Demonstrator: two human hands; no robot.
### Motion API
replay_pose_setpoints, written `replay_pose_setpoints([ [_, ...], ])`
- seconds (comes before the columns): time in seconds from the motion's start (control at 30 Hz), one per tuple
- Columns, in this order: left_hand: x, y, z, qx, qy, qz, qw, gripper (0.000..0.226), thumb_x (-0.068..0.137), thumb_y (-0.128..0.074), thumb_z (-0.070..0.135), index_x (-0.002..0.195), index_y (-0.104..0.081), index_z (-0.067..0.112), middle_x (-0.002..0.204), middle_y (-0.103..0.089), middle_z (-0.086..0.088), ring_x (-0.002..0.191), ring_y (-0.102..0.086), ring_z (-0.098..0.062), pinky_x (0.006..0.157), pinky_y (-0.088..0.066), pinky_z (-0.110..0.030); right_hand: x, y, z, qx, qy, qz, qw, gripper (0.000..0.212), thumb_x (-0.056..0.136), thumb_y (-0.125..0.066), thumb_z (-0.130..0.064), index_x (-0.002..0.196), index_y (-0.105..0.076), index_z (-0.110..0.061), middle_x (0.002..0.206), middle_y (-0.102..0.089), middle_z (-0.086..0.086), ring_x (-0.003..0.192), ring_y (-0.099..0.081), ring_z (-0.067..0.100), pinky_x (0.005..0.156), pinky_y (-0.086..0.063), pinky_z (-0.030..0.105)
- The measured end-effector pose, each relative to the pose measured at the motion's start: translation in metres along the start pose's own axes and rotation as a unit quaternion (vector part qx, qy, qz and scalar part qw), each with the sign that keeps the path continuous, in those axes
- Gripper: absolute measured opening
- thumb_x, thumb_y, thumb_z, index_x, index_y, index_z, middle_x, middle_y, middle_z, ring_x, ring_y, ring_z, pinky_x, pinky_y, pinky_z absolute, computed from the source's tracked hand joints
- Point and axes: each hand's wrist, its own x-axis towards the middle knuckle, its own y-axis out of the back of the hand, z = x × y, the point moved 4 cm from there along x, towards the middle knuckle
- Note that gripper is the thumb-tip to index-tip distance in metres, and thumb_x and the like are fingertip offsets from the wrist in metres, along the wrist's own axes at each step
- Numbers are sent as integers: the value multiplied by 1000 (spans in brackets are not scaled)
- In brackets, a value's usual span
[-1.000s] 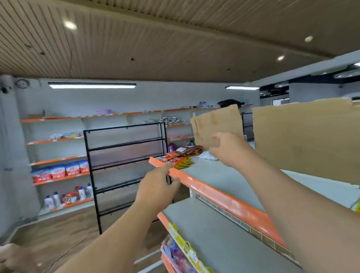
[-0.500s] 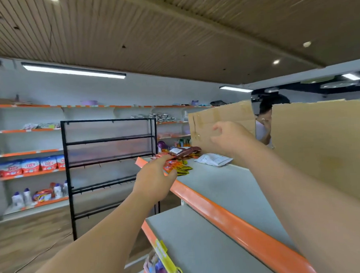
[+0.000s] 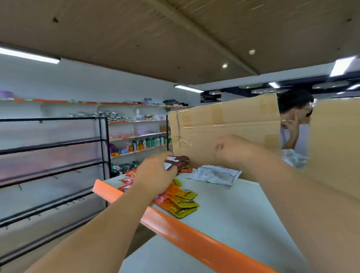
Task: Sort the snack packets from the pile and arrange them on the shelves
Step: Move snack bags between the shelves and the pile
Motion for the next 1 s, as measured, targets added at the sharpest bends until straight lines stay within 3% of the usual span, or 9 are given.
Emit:
replay_pose_setpoints([
  [0.07,28,-10,-12,7,-18,-27,999,52,91,-60,46,142,-54,36,138,-62,-2,114,-62,-26,91,-54,-37,21,-20,-4,-52,-17,-41,998,26,85,-55,-18,101,-65,0,101,-66,22,92,-65,41,75,-55,44],
  [0.17,62,-27,-26,31,-23,-83,996,53,88,-61,53,138,-57,37,132,-62,-3,109,-62,-26,83,-52,-32,40,-45,1,-120,-38,-88,988,17,82,-62,-32,77,-55,-17,78,-57,2,71,-52,22,60,-39,30],
  [0.3,89,-48,-42,33,-16,-160,986,70,79,-66,57,145,-52,36,137,-58,-5,110,-61,-28,90,-54,-37,46,-71,12,-151,-44,-124,980,22,75,-66,-41,86,-54,-26,84,-59,-6,74,-55,18,64,-42,30],
  [0.4,94,-62,-48,53,-26,-193,979,75,73,-69,53,145,-50,39,132,-60,-3,108,-61,-28,88,-55,-37,44,-82,19,-195,-51,-146,968,29,81,-67,-32,108,-57,-28,96,-63,-5,87,-62,21,67,-44,28],
  [0.53,96,-65,-48,74,-64,-151,984,38,75,-69,43,112,-64,35,110,-64,2,94,-60,-23,78,-55,-36,45,-76,25,-229,-63,-99,966,10,84,-61,-23,89,-54,-19,78,-53,-4,72,-52,20,53,-35,27],
  [0.63,96,-56,-45,48,-88,-102,990,17,79,-71,32,92,-61,30,99,-58,3,84,-58,-20,67,-52,-33,37,-66,22,-246,-66,-95,962,13,87,-57,-12,80,-47,-16,72,-45,-4,66,-43,20,47,-28,26],
  [0.73,93,-44,-36,6,-113,-58,992,13,81,-71,27,86,-58,26,93,-54,3,77,-56,-17,62,-48,-31,32,-52,23,-235,-56,-66,968,10,91,-52,-11,84,-48,-15,74,-43,-5,75,-45,22,49,-26,26],
  [0.87,88,-31,-12,-78,-145,-16,986,9,83,-68,21,89,-63,24,96,-60,-1,82,-58,-24,71,-54,-39,21,-24,22,-203,-50,-39,977,31,93,-50,-6,70,-39,-24,74,-41,-7,78,-43,21,52,-26,24],
  [1.0,81,-28,23,-154,-134,-17,979,4,85,-67,17,85,-63,19,83,-64,-2,77,-62,-23,65,-54,-36,2,4,35,-171,-76,-46,981,30,91,-52,-7,68,-44,-25,79,-49,-1,80,-47,23,59,-35,29],
])
